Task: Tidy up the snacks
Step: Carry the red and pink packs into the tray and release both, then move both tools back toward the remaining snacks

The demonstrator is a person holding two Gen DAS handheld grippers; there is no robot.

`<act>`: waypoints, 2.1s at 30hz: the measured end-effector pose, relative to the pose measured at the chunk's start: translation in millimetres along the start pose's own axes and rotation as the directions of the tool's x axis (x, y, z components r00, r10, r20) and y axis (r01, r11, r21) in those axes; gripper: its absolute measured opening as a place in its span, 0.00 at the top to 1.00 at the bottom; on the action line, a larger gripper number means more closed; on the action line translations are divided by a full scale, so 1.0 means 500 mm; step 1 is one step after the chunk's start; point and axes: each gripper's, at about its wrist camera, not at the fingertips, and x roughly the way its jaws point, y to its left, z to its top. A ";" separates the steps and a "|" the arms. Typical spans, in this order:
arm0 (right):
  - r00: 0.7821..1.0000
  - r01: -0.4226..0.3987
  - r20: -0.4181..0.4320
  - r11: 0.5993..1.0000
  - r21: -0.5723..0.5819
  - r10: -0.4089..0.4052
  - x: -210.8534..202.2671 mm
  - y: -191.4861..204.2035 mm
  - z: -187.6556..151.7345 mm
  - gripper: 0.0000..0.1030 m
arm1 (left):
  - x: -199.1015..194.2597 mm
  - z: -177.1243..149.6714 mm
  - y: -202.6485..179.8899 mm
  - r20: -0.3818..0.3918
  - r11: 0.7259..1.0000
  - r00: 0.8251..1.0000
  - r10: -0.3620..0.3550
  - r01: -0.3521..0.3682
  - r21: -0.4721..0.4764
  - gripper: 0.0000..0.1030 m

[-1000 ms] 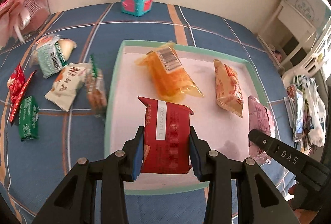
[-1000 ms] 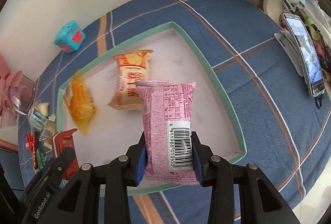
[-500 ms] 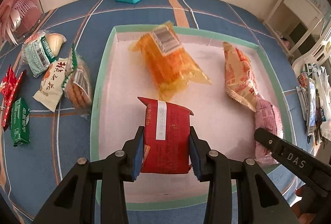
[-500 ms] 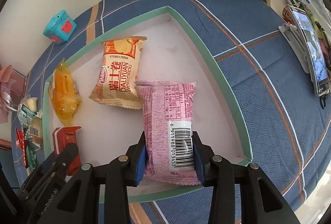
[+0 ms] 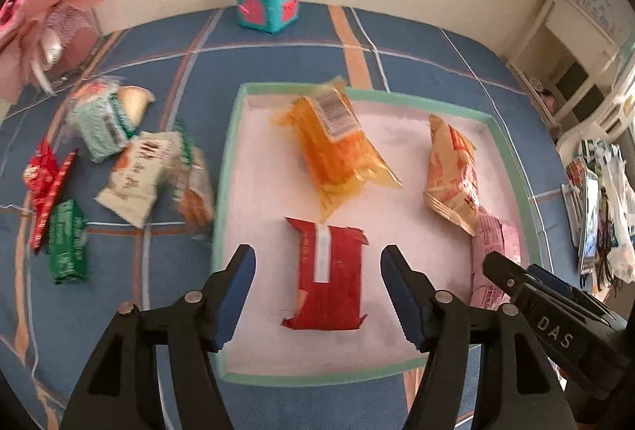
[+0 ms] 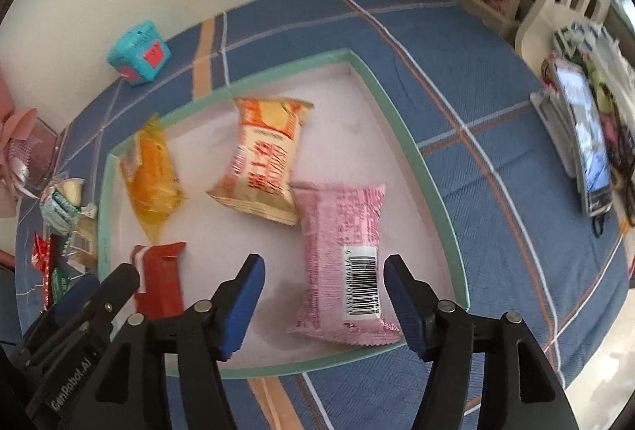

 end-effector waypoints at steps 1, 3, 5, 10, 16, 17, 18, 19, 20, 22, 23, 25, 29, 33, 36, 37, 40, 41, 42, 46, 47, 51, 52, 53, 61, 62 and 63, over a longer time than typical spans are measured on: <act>1.000 -0.001 0.009 1.000 -0.006 0.001 -0.009 0.002 0.000 0.35 | -0.010 0.001 0.008 0.003 1.000 1.000 0.009 -0.009 -0.013 0.35; 1.000 -0.001 0.027 1.000 -0.021 0.001 -0.023 0.009 -0.001 0.35 | -0.027 0.001 0.027 0.012 0.999 1.000 0.025 -0.024 -0.034 0.35; 0.999 0.000 0.034 0.999 -0.038 0.001 -0.029 0.019 -0.002 0.35 | -0.044 0.002 0.047 0.027 0.997 0.999 0.044 -0.043 -0.058 0.34; 1.000 -0.001 0.023 0.997 -0.075 0.003 -0.027 0.038 -0.014 0.35 | -0.061 0.010 0.088 0.042 0.991 0.996 0.081 -0.075 -0.111 0.34; 1.000 0.005 -0.003 0.996 -0.087 -0.005 -0.013 0.047 -0.029 0.29 | -0.049 0.006 0.137 0.008 0.978 0.994 0.108 -0.105 -0.180 0.24; 1.000 0.006 -0.007 0.996 -0.086 -0.006 -0.010 0.047 -0.031 0.27 | -0.046 0.006 0.143 0.005 0.975 0.993 0.116 -0.113 -0.190 0.18; 1.000 0.006 -0.010 0.996 -0.086 -0.007 -0.008 0.047 -0.031 0.24 | -0.045 0.004 0.146 0.004 0.973 0.992 0.125 -0.121 -0.196 0.17; 1.000 0.007 -0.013 0.996 -0.086 -0.008 -0.006 0.047 -0.032 0.22 | -0.044 0.004 0.151 0.005 0.971 0.991 0.133 -0.129 -0.201 0.17; 1.000 0.009 -0.018 0.996 -0.087 -0.011 -0.002 0.047 -0.033 0.21 | -0.043 0.003 0.154 0.004 0.970 0.991 0.137 -0.133 -0.204 0.16; 1.000 0.011 -0.025 0.996 -0.090 -0.013 0.004 0.047 -0.034 0.16 | -0.039 0.001 0.158 0.002 0.967 0.989 0.146 -0.142 -0.211 0.13; 0.999 0.012 -0.029 0.996 -0.092 -0.014 0.007 0.047 -0.035 0.14 | -0.037 0.000 0.160 0.002 0.966 0.988 0.152 -0.148 -0.213 0.11; 0.999 0.013 -0.032 0.995 -0.095 -0.016 0.011 0.048 -0.035 0.09 | -0.033 -0.001 0.163 -0.002 0.964 0.987 0.162 -0.159 -0.214 0.10; 1.000 0.010 -0.029 0.995 -0.100 -0.013 0.012 0.050 -0.039 0.00 | -0.028 -0.003 0.167 -0.013 0.962 0.987 0.162 -0.161 -0.220 0.08; 1.000 0.009 -0.027 0.994 -0.106 -0.012 0.014 0.053 -0.042 0.00 | -0.027 -0.004 0.169 -0.015 0.962 0.986 0.164 -0.163 -0.221 0.04; 1.000 0.004 -0.021 0.994 -0.106 -0.006 0.016 0.054 -0.044 0.00 | -0.025 -0.004 0.170 -0.018 0.962 0.987 0.160 -0.160 -0.222 0.04; 1.000 0.003 -0.017 0.994 -0.106 -0.004 0.016 0.055 -0.045 0.00 | -0.025 -0.005 0.171 -0.018 0.962 0.987 0.159 -0.159 -0.221 0.04; 1.000 -0.018 0.002 0.995 -0.099 0.018 0.013 0.058 -0.047 0.00 | -0.022 -0.006 0.173 -0.015 0.963 0.989 0.146 -0.145 -0.226 0.04; 1.000 -0.022 0.008 0.995 -0.097 0.023 0.012 0.060 -0.047 0.00 | -0.022 -0.005 0.174 -0.012 0.964 0.990 0.139 -0.139 -0.226 0.04; 1.000 -0.022 0.014 0.995 -0.096 0.023 0.011 0.063 -0.048 0.00 | -0.022 -0.005 0.174 -0.009 0.965 0.991 0.136 -0.134 -0.224 0.04; 0.999 -0.028 0.015 0.996 -0.090 0.030 0.012 0.074 -0.048 0.00 | -0.026 -0.001 0.170 0.013 0.972 0.992 0.126 -0.120 -0.202 0.04; 0.999 -0.029 0.012 0.996 -0.088 0.030 0.014 0.078 -0.047 0.00 | -0.027 0.000 0.169 0.017 0.974 0.992 0.124 -0.119 -0.195 0.04; 0.999 -0.035 0.012 0.996 -0.078 0.036 0.014 0.093 -0.044 0.00 | -0.035 0.004 0.180 0.043 0.975 0.994 0.102 -0.092 -0.202 0.04; 0.999 -0.039 0.010 0.996 -0.075 0.040 0.013 0.099 -0.042 0.00 | -0.037 0.006 0.185 0.047 0.975 0.994 0.095 -0.084 -0.205 0.04; 0.999 -0.041 0.010 0.996 -0.073 0.042 0.012 0.106 -0.040 0.00 | -0.039 0.007 0.190 0.047 0.976 0.995 0.089 -0.078 -0.205 0.04; 0.995 -0.047 0.079 0.993 -0.106 0.055 0.001 0.168 -0.041 0.00 | -0.056 0.007 0.251 0.086 0.974 0.986 0.143 -0.125 -0.188 0.04; 0.994 -0.052 0.090 0.992 -0.114 0.062 -0.001 0.178 -0.041 0.00 | -0.063 0.008 0.262 0.098 0.972 0.983 0.157 -0.136 -0.192 0.04; 0.993 -0.056 0.101 0.991 -0.124 0.069 -0.003 0.190 -0.042 0.00 | -0.071 0.009 0.276 0.109 0.969 0.979 0.172 -0.147 -0.199 0.04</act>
